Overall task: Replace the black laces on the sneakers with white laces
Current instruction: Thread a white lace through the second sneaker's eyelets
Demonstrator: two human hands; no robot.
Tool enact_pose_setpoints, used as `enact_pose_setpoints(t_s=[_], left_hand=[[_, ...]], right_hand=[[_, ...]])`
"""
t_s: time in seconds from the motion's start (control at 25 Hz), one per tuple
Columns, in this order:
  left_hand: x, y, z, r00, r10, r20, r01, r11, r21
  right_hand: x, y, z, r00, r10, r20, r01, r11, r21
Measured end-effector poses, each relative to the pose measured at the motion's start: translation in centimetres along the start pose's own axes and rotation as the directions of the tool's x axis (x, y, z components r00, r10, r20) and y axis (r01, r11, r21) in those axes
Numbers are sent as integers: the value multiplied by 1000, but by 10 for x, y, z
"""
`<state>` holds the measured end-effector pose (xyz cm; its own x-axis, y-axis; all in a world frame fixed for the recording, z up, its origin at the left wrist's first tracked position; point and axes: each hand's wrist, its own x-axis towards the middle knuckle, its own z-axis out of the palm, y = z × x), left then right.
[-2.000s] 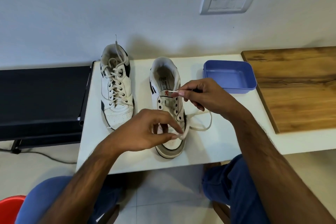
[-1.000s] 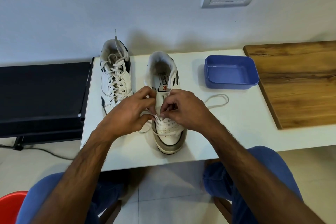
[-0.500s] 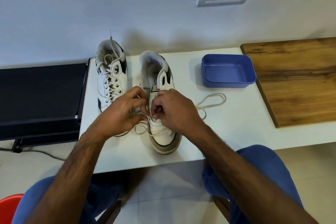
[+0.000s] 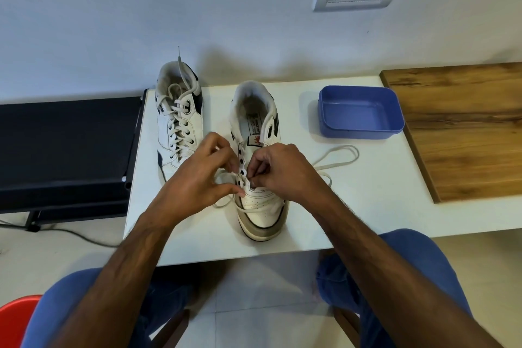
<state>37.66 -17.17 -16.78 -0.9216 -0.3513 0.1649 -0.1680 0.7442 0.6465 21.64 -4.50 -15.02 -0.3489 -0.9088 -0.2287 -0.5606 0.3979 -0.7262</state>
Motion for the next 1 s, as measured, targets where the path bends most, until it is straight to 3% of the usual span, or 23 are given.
enact_pose_setpoints(t_s=[0.16, 0.28, 0.36, 0.48, 0.56, 0.64, 0.76, 0.84, 0.92, 0.96, 1.0], left_hand=[[0, -2, 6, 993, -96, 76, 107, 979, -174], [0, -5, 4, 977, -190, 94, 208, 944, -254], [-1, -6, 2, 983, -126, 137, 152, 968, -198], [0, -3, 3, 973, 41, 227, -59, 996, 73], [-2, -2, -1, 977, 36, 211, -61, 992, 114], [-4, 0, -9, 986, -16, 165, 19, 1000, -13], [-6, 8, -22, 990, -94, 107, 121, 952, -281], [-5, 15, -27, 993, -116, 29, 117, 896, -429], [-3, 18, -37, 971, -151, -185, -2, 769, -640], [-4, 17, -46, 927, -202, -317, -124, 633, -765], [-5, 17, -58, 867, -280, -412, -277, 417, -866]], right_hand=[[-1, 0, 0, 1000, 12, 24, -13, 1000, 18], [-6, -1, -2, 999, 27, 17, -29, 990, 137], [-8, -2, -4, 999, 26, 29, -32, 981, 194], [-6, -1, -6, 998, -8, 65, -2, 987, 162], [-5, -1, -8, 994, -19, 112, 4, 992, 126], [-6, -3, -7, 993, 23, 117, -33, 996, 83], [-6, -10, 1, 999, 53, -13, -54, 997, -54], [-6, -14, 6, 998, 45, -52, -51, 993, -109], [-7, -14, 6, 998, 54, -38, -58, 992, -115], [-7, -14, 6, 998, 50, -32, -54, 992, -116], [-8, -14, 6, 999, 36, -37, -40, 992, -119]])
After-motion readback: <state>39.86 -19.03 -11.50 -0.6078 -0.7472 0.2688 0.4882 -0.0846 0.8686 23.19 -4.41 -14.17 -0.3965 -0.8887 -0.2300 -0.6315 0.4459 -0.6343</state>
